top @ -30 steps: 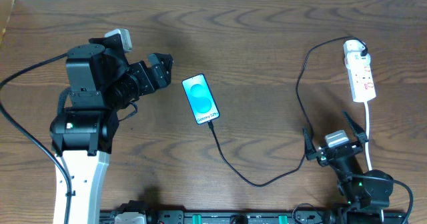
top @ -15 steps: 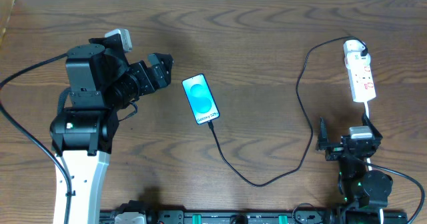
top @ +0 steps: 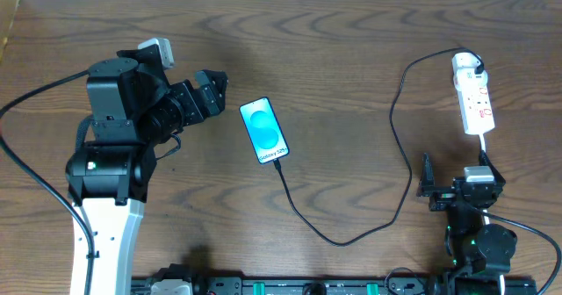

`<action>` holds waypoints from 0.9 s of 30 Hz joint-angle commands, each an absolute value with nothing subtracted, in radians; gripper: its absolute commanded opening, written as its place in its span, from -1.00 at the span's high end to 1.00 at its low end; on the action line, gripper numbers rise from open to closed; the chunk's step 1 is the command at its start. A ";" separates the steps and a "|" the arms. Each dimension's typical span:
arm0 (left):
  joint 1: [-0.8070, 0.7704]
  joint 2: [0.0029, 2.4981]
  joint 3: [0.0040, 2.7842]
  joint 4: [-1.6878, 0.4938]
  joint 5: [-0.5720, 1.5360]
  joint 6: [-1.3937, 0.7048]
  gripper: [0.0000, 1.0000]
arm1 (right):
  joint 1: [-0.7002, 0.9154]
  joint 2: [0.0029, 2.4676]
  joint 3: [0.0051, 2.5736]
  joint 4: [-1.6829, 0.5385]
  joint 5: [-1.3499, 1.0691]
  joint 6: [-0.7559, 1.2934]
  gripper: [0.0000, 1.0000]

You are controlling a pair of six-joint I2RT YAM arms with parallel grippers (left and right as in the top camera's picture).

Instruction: Plug charger to phone and switch on socket

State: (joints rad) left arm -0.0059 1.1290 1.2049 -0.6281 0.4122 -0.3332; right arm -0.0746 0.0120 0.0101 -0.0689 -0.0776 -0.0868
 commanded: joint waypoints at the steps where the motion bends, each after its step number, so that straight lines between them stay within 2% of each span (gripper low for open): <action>1: -0.006 1.130 1.206 -0.629 0.407 -0.330 -0.94 | -0.079 0.006 0.006 -0.071 -0.069 -0.072 -0.99; 5: -0.006 1.130 1.206 -0.629 0.406 -0.330 -0.94 | -0.079 0.006 0.006 -0.071 -0.069 -0.072 -0.98; 9: -0.006 1.130 1.206 -0.641 0.270 -0.295 -0.94 | -0.079 0.006 0.006 -0.071 -0.069 -0.072 -0.98; 15: -0.001 1.068 1.108 -0.612 0.212 -0.129 -0.94 | -0.079 0.006 0.006 -0.071 -0.069 -0.072 -0.99; 24: 0.007 0.652 0.541 -0.080 0.189 -0.030 -0.94 | -0.079 0.006 0.006 -0.071 -0.069 -0.072 -0.98; 27: 0.007 0.532 0.394 0.026 0.189 0.004 -0.94 | -0.079 0.006 0.006 -0.071 -0.069 -0.072 -0.99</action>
State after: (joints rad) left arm 0.0002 0.6388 0.5236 -0.0341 0.2031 -0.0666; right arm -0.0746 0.0120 0.0097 -0.0696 -0.0738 -0.0834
